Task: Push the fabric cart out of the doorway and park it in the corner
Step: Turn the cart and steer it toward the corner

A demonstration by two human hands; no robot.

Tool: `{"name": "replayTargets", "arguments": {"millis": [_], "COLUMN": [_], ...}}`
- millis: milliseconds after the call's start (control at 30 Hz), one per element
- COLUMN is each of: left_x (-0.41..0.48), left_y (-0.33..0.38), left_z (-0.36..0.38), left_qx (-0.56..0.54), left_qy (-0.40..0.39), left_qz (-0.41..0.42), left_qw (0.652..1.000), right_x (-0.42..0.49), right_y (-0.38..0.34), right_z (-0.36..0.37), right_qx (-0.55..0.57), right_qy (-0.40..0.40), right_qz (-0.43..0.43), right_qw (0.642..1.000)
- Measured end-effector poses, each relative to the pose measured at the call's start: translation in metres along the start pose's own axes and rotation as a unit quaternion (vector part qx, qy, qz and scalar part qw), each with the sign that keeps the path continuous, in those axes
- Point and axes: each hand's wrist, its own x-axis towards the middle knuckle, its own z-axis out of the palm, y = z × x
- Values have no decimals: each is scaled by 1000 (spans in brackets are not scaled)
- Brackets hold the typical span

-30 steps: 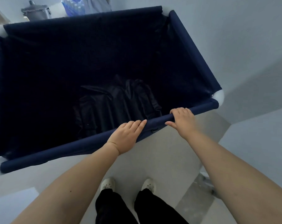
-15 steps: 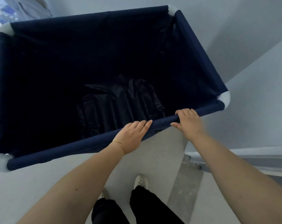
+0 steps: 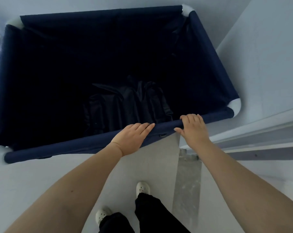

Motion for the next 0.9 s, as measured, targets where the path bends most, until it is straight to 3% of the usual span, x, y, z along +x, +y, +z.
{"name": "replayTargets", "arguments": {"millis": [467,733,900], "left_x": [-21,-93,-192], "left_y": [-56,-116,-201], "left_z": [-4,2,4], "left_qx": [70,95,82], "left_qy": [-13,20,1], "left_qz": [88,39,-22], "left_qw": [994,995,996], "right_x": [-16,-11,9], "right_y": [-49,-121,-236], "right_z": [21,16,8], "right_qx": [56,43,68], "right_qy": [51,11,5], "right_qz": [54,84,68], "right_qw": [996,995,995]}}
